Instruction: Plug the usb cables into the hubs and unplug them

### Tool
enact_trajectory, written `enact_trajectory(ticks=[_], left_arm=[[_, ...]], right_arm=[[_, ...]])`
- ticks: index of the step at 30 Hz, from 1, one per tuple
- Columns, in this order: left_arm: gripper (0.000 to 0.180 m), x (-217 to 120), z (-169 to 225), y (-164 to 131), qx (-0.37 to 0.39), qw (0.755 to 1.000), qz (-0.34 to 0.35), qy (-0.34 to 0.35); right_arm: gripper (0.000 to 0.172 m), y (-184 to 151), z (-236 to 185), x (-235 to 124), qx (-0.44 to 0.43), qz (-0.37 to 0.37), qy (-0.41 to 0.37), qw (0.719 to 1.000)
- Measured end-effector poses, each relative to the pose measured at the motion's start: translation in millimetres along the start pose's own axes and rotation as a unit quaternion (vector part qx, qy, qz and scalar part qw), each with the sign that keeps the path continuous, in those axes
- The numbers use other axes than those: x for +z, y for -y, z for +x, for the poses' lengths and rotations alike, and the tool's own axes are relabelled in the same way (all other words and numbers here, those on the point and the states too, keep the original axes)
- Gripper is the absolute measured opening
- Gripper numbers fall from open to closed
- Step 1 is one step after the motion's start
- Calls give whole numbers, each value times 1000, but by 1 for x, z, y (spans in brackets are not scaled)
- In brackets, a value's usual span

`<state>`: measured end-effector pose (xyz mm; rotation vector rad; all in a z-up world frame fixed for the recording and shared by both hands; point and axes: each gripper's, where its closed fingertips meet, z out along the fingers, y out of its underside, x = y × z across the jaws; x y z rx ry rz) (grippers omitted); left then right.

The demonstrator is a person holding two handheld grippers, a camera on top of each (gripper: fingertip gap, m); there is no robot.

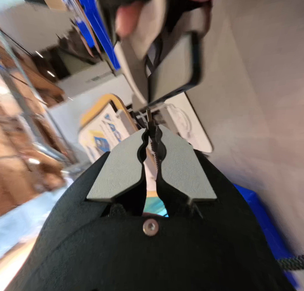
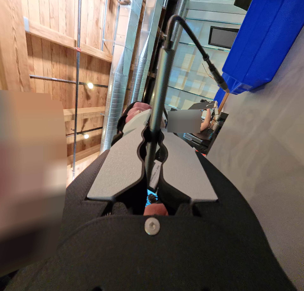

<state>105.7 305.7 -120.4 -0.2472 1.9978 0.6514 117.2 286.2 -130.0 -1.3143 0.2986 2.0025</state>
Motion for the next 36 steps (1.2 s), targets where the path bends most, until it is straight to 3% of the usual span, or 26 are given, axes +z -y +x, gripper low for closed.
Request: enact_trajectory(ticks=[3, 5, 6, 8, 11, 13, 15, 19, 32, 36], left_arm=[[8, 4, 2, -18, -153, 984, 7, -92], [8, 3, 7, -15, -272, 946, 40, -171], [8, 0, 12, -8, -329, 916, 65, -222], [8, -5, 10, 6, -459, 830, 117, -294], [8, -13, 10, 25, -592, 673, 190, -401], [9, -19, 10, 34, -627, 593, 240, -444], [9, -20, 10, 39, -655, 540, 272, -453], [9, -24, 18, 52, -667, 490, 296, -477], [9, -24, 30, 68, -666, 466, 297, -501], [9, -17, 48, 76, -673, 444, 281, -521]], right_arm=[[9, 5, 3, -10, -54, -13, -32, 998], [9, 5, 2, -15, -103, -38, -49, 993], [9, 5, 0, -16, -126, -56, -55, 989], [10, 2, -10, -16, -165, -94, -45, 981], [10, -10, -19, -16, -212, -172, -35, 961], [10, -16, -21, -19, -226, -212, -35, 950], [10, -21, -20, -23, -238, -248, -36, 938], [10, -28, -17, -28, -251, -301, -43, 919], [10, -36, -7, -35, -251, -384, -69, 886], [10, -29, 1, -42, -244, -373, -92, 891]])
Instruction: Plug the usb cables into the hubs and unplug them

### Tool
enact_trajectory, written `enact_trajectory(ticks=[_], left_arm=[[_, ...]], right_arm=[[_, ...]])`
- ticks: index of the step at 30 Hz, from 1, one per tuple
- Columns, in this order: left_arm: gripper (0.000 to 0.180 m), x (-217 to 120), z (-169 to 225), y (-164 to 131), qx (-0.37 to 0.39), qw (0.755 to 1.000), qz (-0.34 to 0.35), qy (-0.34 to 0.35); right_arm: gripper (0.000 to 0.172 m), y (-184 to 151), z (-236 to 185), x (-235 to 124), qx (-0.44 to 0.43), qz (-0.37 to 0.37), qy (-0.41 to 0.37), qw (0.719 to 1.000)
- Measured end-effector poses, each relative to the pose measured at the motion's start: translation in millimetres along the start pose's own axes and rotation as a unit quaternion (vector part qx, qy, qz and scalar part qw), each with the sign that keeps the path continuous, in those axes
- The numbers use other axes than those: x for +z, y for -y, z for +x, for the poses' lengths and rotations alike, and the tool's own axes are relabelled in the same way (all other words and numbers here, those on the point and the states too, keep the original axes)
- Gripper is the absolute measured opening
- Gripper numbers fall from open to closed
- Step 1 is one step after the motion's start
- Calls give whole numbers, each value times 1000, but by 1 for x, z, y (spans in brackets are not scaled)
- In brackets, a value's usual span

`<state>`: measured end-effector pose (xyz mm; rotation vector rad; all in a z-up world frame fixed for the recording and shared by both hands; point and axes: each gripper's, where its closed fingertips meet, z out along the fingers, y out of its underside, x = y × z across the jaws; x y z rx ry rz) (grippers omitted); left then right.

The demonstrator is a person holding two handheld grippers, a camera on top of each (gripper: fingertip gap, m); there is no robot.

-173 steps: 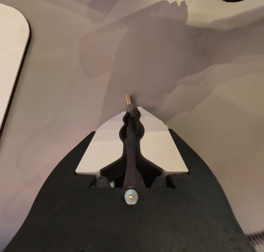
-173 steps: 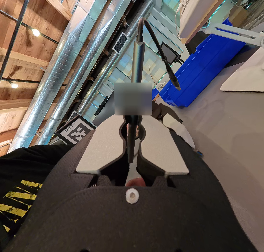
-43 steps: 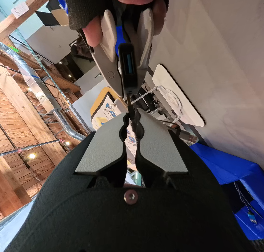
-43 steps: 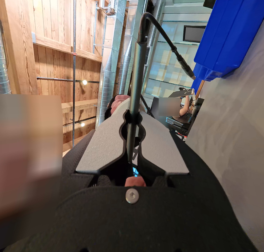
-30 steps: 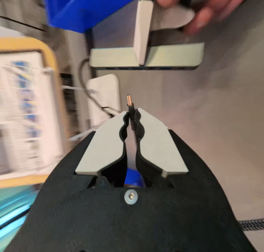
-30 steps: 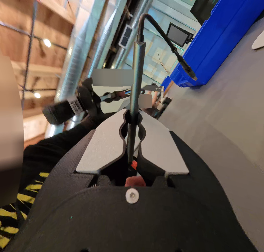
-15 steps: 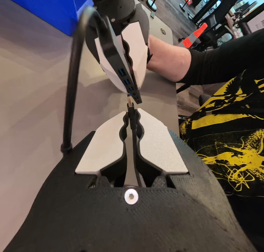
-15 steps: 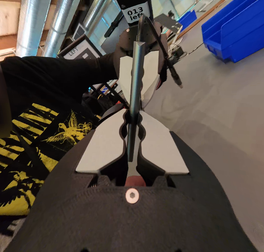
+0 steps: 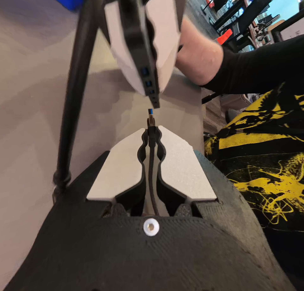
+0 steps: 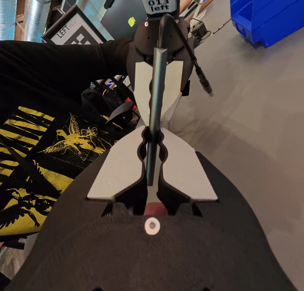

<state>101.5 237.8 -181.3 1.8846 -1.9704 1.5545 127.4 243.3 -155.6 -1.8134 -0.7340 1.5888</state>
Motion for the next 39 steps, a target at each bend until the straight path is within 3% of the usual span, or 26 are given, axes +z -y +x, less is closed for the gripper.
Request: enact_trajectory(ticks=[3, 6, 9, 13, 17, 21, 27, 32, 34, 39], left_arm=[[15, 10, -26, -29, -64, 997, -40, -9], [25, 9, -49, -53, -74, 994, -79, 20], [48, -3, -62, -58, -58, 992, -93, 57], [58, -38, -77, -57, -38, 976, -131, 171], [66, -42, -53, -38, -18, 952, -89, 294], [58, -8, -52, -47, -4, 901, -70, 428], [49, 16, -53, -67, 23, 846, -105, 522], [18, 24, -51, -69, 26, 842, -89, 532], [17, 23, -55, -67, 31, 837, -83, 541], [17, 15, -61, -68, 14, 852, -69, 519]], right_arm=[[10, -10, 9, -5, 17, 3, -16, 1000], [10, -18, 14, -13, 29, 12, -28, 999], [10, -22, 16, -22, 38, 33, -31, 998], [10, -22, 19, -32, 36, 50, -45, 997], [10, -17, 24, -43, 31, 76, -61, 995], [10, -16, 25, -46, 28, 82, -69, 994], [10, -17, 22, -46, 18, 80, -74, 994], [10, -17, 19, -43, 10, 75, -73, 994], [10, -16, 18, -42, 7, 74, -73, 995], [10, -15, 17, -42, 5, 78, -73, 994]])
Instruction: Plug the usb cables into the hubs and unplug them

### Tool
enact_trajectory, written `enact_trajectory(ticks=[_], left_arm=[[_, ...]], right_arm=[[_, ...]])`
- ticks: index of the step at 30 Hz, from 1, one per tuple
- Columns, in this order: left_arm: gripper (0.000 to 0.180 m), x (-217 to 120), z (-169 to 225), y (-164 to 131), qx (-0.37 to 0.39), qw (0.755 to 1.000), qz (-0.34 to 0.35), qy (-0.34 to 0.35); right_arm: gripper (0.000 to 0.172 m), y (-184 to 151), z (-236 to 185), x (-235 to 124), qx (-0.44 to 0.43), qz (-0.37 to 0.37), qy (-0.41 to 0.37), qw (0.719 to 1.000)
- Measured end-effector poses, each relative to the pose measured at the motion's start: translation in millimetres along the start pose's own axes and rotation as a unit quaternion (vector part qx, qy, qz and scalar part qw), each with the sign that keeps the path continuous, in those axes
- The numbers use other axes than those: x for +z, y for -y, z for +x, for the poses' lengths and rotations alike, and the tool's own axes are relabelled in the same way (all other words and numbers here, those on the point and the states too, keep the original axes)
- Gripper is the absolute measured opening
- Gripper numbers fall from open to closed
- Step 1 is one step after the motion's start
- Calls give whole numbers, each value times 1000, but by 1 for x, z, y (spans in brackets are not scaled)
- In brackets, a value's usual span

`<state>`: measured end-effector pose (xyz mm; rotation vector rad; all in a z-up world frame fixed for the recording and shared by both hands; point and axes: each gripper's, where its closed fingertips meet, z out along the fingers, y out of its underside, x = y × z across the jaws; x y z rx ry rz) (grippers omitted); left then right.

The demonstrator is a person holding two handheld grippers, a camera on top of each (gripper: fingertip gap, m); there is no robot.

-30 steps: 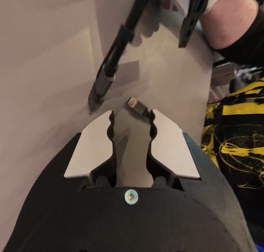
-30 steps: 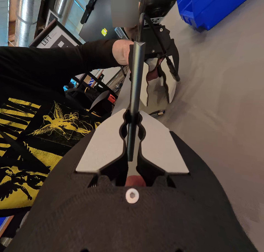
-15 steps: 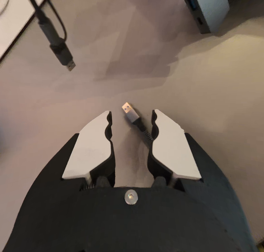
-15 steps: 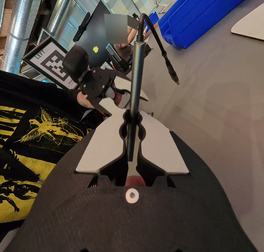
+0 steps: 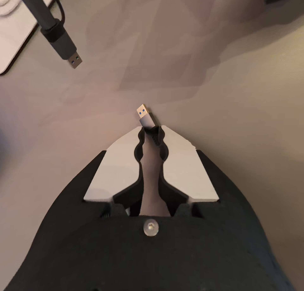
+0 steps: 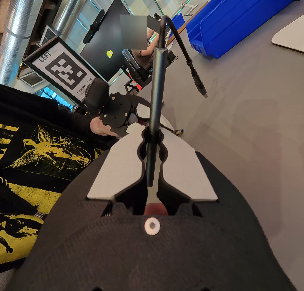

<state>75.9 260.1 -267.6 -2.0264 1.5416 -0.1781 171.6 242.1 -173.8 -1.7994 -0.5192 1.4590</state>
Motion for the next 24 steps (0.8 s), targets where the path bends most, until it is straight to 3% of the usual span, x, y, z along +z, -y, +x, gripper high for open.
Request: enact_trajectory(ticks=[5, 13, 24], left_arm=[[14, -2, -8, -2, -61, 991, 19, -114], [13, 4, -28, 0, -87, 982, 56, -156], [15, 11, -29, 6, 24, 996, 59, -65]], right_arm=[[10, -1, 0, 2, 1, -1, 3, 1000], [10, 1, 2, 0, 5, 5, 1, 1000], [10, 5, 9, 0, 43, 26, -3, 999]])
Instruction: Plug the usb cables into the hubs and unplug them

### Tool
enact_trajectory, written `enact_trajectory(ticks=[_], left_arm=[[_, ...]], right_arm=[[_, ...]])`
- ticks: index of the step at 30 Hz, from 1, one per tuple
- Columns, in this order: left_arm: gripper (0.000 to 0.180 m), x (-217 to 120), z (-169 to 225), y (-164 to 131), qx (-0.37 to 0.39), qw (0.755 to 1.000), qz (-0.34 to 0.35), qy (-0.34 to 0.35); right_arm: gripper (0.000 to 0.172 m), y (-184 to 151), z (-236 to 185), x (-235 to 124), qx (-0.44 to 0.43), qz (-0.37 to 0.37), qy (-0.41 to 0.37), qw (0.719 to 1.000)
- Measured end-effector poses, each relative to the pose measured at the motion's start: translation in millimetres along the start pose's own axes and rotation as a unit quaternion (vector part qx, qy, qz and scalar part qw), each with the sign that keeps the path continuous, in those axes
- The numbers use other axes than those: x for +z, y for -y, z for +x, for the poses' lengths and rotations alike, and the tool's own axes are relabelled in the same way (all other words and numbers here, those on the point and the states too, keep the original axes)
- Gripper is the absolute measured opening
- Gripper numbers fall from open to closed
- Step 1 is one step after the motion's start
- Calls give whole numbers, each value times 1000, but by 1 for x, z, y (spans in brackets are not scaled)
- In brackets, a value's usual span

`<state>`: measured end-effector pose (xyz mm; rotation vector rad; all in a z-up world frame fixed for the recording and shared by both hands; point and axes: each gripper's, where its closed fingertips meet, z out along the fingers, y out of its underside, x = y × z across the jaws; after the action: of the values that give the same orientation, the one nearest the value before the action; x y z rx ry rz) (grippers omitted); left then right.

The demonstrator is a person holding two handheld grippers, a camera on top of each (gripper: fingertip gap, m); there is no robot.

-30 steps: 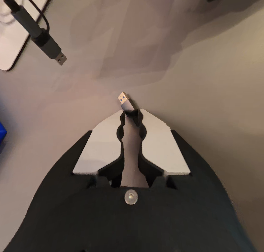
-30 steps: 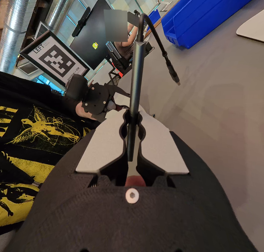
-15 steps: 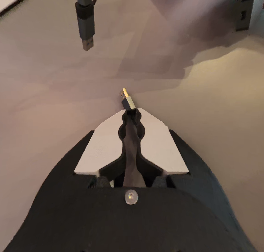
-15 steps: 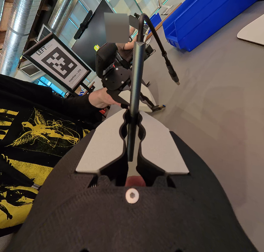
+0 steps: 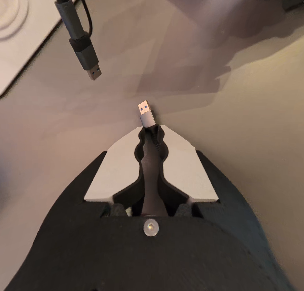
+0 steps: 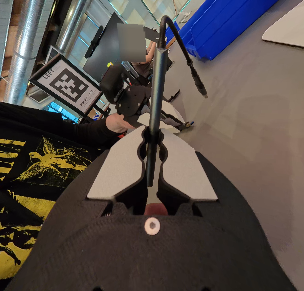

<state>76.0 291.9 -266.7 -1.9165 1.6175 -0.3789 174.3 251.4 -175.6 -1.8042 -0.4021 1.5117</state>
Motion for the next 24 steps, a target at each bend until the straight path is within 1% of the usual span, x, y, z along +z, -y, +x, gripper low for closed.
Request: enact_trajectory(ticks=[5, 7, 10, 12, 14, 15, 17, 20, 23, 24], left_arm=[[15, -19, -14, 15, 74, 992, 56, 83], [15, -33, -12, 28, 134, 983, 80, 100], [15, -56, -11, 50, 243, 954, 102, 145], [15, -65, 0, 61, 307, 935, 104, 142], [15, -71, 5, 68, 374, 909, 98, 156], [15, -73, 4, 70, 391, 902, 92, 159], [15, -78, 5, 77, 406, 894, 107, 156], [15, -78, 2, 79, 442, 880, 92, 150], [15, -77, 3, 78, 460, 874, 82, 137], [15, -77, 6, 77, 460, 875, 80, 126]], right_arm=[[10, 9, 0, 1, 38, 35, 12, 999], [10, 14, -2, 3, 63, 58, 29, 996], [10, 16, -13, 10, 97, 79, 72, 990], [9, 14, -20, 16, 113, 84, 93, 986], [9, 11, -26, 21, 128, 86, 115, 981], [9, 9, -27, 24, 134, 85, 118, 980], [9, 3, -26, 29, 136, 73, 118, 981], [9, 0, -27, 31, 140, 60, 124, 981], [9, -2, -27, 33, 143, 51, 126, 980], [9, -3, -27, 34, 141, 46, 124, 981]])
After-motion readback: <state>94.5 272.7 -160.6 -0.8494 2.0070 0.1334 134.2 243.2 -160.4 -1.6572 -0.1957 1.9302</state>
